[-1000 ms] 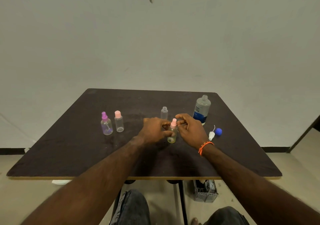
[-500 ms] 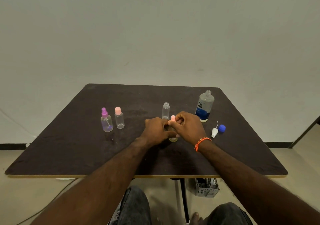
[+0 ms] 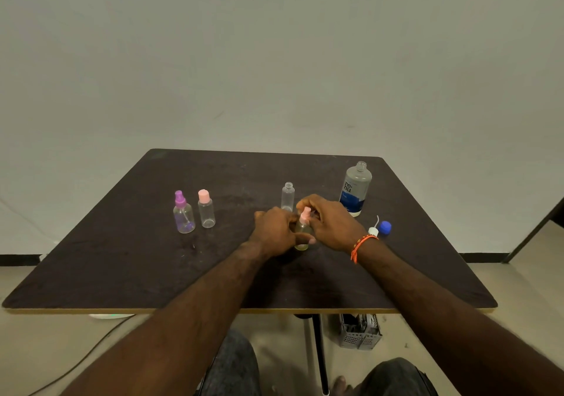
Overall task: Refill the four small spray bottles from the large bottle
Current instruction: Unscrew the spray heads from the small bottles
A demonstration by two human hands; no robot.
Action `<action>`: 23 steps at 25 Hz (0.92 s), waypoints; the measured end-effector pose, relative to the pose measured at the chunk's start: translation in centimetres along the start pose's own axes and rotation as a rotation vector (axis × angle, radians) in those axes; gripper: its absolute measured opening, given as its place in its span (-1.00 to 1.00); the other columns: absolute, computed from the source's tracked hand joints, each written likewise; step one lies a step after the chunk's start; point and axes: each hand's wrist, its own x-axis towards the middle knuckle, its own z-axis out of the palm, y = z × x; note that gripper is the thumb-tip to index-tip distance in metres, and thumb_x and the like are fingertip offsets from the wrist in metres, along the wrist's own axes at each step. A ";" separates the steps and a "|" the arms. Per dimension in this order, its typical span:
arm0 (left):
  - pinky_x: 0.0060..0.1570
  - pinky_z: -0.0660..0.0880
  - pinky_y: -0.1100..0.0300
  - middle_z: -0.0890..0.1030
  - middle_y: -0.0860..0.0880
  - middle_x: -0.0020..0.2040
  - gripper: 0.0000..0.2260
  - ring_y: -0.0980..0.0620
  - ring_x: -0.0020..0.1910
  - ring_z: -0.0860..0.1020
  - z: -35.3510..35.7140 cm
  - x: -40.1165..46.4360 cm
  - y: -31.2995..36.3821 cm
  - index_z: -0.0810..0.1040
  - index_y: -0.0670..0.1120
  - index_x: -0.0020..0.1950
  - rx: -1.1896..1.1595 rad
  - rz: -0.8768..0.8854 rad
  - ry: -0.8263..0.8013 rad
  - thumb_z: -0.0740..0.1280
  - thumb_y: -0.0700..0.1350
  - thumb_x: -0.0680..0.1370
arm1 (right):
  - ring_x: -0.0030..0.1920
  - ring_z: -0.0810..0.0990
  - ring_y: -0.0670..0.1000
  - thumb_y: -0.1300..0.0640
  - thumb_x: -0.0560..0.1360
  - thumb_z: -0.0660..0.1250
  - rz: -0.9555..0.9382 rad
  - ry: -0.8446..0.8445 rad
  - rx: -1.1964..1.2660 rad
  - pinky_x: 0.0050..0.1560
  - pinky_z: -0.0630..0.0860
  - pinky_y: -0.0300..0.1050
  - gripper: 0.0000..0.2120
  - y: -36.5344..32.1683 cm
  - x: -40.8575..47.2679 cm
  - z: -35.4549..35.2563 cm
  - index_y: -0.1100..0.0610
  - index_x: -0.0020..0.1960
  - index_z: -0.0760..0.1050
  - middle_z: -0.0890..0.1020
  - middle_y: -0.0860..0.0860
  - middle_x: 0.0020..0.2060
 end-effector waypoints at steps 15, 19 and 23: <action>0.07 0.26 -0.01 0.65 0.12 -0.18 -0.73 0.09 -0.04 0.57 0.1 -0.1 -0.1 0.66 0.07 -0.08 -0.016 -0.011 0.006 0.52 0.25 0.45 | 0.18 0.56 0.04 0.04 0.49 0.44 0.052 0.044 -0.108 0.18 0.52 -0.09 -0.53 -1.0 0.2 0.0 0.09 0.36 0.45 0.58 0.03 0.22; 0.13 0.26 -0.03 0.66 0.15 -0.13 -0.65 0.11 0.02 0.56 0.4 -0.1 -0.2 0.68 0.10 0.00 -0.010 -0.019 0.006 0.51 0.33 0.42 | 0.05 0.60 0.02 0.07 0.55 0.38 0.058 0.066 -0.139 0.06 0.52 -0.14 -0.78 -1.0 0.3 -0.1 0.09 0.17 0.55 0.63 0.03 0.05; 0.13 0.28 -0.03 0.65 0.13 -0.16 -0.68 0.11 -0.02 0.57 0.2 -0.1 -0.2 0.66 0.08 -0.04 -0.009 -0.014 0.018 0.51 0.29 0.43 | 0.22 0.53 0.04 0.19 0.47 0.44 -0.017 0.004 -0.101 0.26 0.50 -0.05 -0.55 -1.2 0.0 -0.5 0.08 0.35 0.47 0.56 0.03 0.26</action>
